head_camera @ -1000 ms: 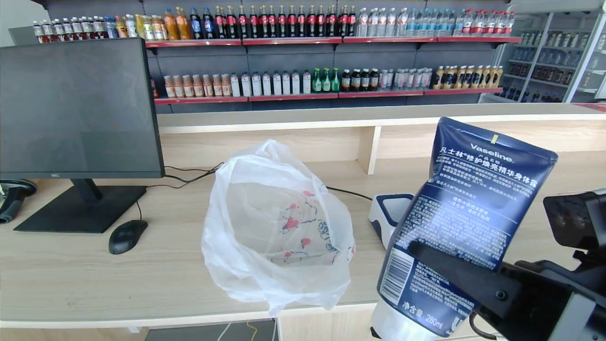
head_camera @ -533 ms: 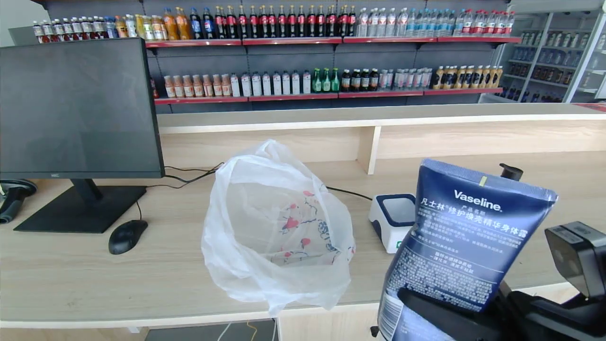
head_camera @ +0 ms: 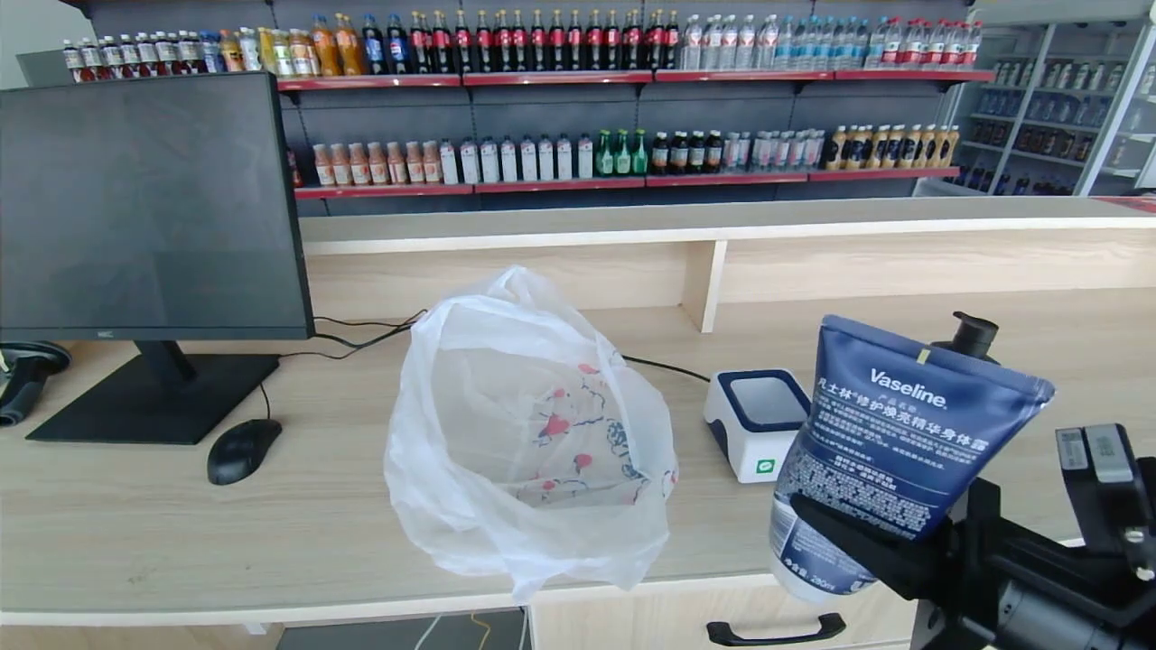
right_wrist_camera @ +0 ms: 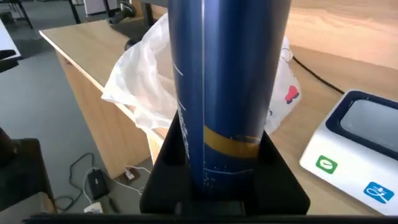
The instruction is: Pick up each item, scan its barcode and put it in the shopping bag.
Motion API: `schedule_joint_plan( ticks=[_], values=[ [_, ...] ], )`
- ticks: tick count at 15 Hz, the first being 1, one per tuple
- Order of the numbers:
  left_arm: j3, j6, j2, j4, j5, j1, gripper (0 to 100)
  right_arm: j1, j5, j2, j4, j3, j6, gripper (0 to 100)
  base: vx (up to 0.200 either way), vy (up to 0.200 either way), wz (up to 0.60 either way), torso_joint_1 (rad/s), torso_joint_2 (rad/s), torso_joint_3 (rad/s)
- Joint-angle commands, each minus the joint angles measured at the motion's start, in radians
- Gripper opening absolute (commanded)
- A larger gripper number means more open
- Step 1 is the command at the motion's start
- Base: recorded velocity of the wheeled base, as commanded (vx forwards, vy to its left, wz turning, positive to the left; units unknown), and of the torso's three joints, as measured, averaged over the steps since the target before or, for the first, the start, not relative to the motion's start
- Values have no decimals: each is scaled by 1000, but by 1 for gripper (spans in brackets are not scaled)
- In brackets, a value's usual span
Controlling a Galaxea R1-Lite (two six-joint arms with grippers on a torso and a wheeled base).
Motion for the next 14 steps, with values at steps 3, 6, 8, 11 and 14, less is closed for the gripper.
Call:
schedule_joint_plan(
  ticks=[3,6,8,11,14],
  values=[
    [0,1,0,0,0,0,100,-17,13,75,-1,-76,-172,0,0,0,0,0,0,0],
    [0,1,0,0,0,0,100,-31,14,115,-1,-217,-255,0,0,0,0,0,0,0],
    [0,1,0,0,0,0,100,-36,14,128,-1,-262,-309,0,0,0,0,0,0,0],
    [0,1,0,0,0,0,100,-54,11,137,-1,-311,-493,0,0,0,0,0,0,0],
    [0,-1,0,0,0,0,100,-97,13,141,-1,-305,-680,0,0,0,0,0,0,0]
  ],
)
